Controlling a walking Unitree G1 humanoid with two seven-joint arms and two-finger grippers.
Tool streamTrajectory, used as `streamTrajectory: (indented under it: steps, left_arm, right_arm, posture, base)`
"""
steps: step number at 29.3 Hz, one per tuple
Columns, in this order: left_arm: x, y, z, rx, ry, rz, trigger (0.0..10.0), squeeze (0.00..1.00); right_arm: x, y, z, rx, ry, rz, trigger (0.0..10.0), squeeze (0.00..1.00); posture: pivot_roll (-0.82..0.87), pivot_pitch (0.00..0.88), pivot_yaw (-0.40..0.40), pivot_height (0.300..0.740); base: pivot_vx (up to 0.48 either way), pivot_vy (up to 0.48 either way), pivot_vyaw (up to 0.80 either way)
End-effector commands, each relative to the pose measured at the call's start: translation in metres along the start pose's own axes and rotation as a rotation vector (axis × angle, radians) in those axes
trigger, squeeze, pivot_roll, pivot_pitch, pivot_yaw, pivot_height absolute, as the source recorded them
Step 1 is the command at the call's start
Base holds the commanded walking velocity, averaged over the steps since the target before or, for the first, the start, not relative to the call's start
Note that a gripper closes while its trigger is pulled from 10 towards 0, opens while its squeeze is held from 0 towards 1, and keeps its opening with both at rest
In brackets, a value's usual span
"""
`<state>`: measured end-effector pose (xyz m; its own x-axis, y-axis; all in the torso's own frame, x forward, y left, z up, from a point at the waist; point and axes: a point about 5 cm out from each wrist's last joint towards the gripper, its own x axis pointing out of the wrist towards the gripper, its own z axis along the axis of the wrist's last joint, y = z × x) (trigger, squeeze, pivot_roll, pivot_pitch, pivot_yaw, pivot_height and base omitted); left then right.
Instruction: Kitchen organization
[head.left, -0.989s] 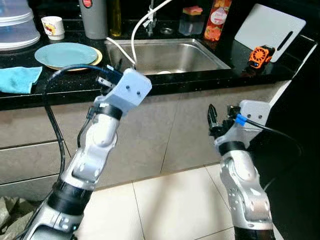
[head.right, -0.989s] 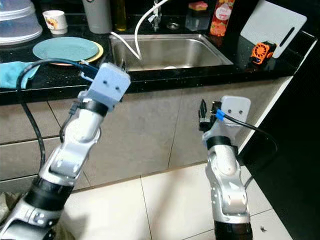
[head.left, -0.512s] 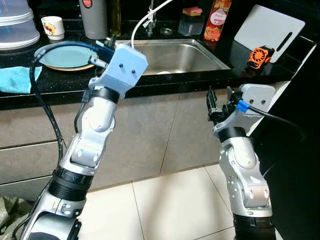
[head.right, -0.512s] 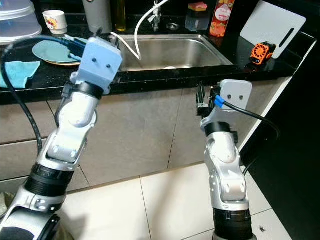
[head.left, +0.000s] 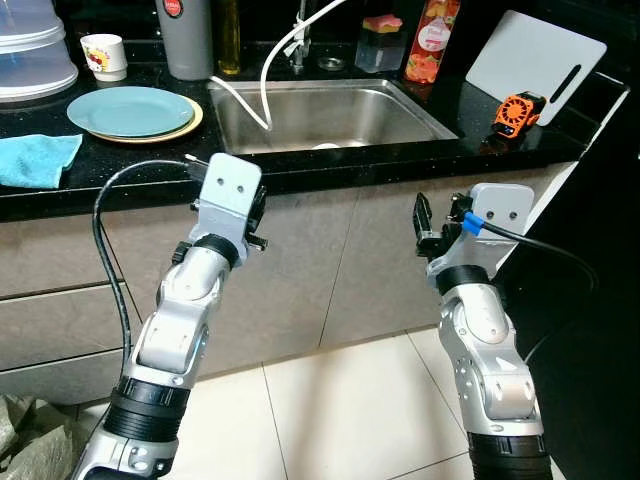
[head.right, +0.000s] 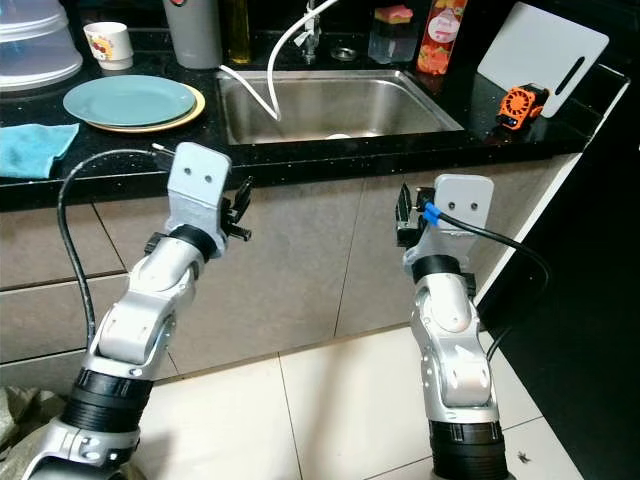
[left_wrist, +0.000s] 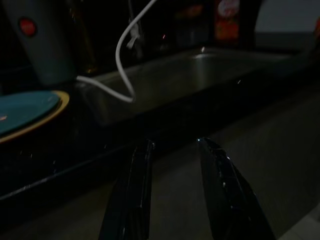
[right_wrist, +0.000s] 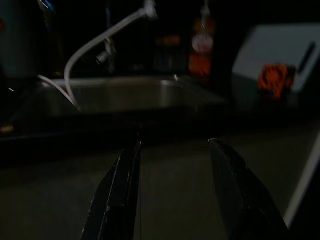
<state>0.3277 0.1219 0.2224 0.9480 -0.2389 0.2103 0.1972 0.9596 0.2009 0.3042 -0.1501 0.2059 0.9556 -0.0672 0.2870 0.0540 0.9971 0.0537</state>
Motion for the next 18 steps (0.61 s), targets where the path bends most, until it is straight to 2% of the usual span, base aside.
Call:
streamTrajectory:
  steps: [1,5,7,11,16,18]
  left_arm:
    - [-0.002,-0.003,0.007,-0.038,-0.032,-0.027,10.0,0.00]
    - [-0.006,-0.007,0.012,-0.087,-0.054,-0.054,10.0,0.00]
    - [-0.007,-0.007,0.013,-0.094,-0.055,-0.060,10.0,0.00]
    - [-0.011,-0.006,0.012,-0.102,-0.042,-0.069,10.0,0.00]
    - [-0.011,0.002,0.007,-0.078,-0.013,-0.025,10.0,0.00]
    - [-0.011,0.003,0.007,-0.077,-0.011,-0.019,10.0,0.00]
  right_arm:
    - [-0.002,-0.009,-0.017,0.009,0.092,-0.058,10.0,0.00]
    - [-0.001,-0.029,-0.028,-0.015,0.171,-0.185,10.0,0.00]
    - [-0.001,-0.034,-0.030,-0.031,0.179,-0.207,10.0,0.00]
    - [0.000,-0.053,-0.030,-0.037,0.179,-0.288,10.0,0.00]
    - [-0.001,-0.078,-0.026,-0.048,0.158,-0.384,10.0,0.00]
    - [-0.001,-0.081,-0.025,-0.050,0.154,-0.397,10.0,0.00]
  posture:
    - [0.20,0.024,-0.042,0.740]
    - [0.20,0.022,-0.043,0.740]
    - [0.20,0.022,-0.043,0.740]
    - [0.20,0.020,-0.043,0.740]
    - [0.20,0.018,-0.042,0.740]
    - [0.20,0.018,-0.042,0.740]
  base:
    - [0.000,0.000,0.00]
    - [0.000,0.000,0.00]
    - [0.000,0.000,0.00]
    - [0.000,0.000,0.00]
    - [0.000,0.000,0.00]
    - [0.000,0.000,0.00]
